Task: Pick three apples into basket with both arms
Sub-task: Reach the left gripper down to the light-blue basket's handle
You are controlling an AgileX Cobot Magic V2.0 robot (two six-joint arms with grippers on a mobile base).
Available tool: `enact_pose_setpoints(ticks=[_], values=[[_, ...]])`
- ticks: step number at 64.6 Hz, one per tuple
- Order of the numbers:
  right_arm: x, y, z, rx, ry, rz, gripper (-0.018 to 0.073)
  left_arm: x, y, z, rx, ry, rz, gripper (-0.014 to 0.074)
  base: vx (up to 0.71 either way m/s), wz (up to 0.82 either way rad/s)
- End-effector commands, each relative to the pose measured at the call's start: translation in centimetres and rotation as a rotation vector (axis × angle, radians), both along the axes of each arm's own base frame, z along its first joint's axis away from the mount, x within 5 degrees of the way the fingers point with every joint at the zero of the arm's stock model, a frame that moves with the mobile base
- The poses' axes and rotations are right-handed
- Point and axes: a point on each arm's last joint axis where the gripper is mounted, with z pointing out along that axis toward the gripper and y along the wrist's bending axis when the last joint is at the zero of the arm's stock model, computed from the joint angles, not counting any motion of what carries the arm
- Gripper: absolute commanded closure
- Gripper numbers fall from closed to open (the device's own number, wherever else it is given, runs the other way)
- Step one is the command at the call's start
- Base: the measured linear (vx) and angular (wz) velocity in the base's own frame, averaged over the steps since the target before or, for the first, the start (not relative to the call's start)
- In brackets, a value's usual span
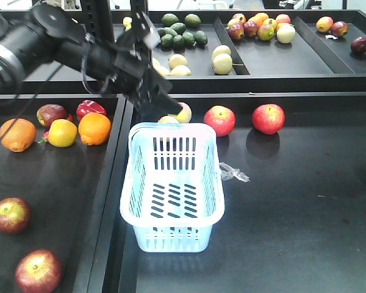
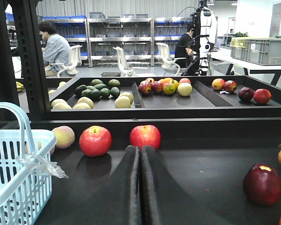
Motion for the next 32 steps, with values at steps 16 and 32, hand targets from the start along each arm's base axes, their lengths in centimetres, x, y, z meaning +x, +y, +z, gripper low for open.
enact_pose_setpoints(ticks=[16,32], values=[[0.1,0.0,0.4,-0.012,-0.050,0.004,0.0568,0.2,0.0,1.2,0.004,-0.064,0.017,0.0065,0.00,0.00],[0.1,0.0,0.4,-0.012,-0.049,0.004,0.0568,1.1,-0.3,-2.3,0.092,-0.013,-0.002,0.0069,0.00,0.00]])
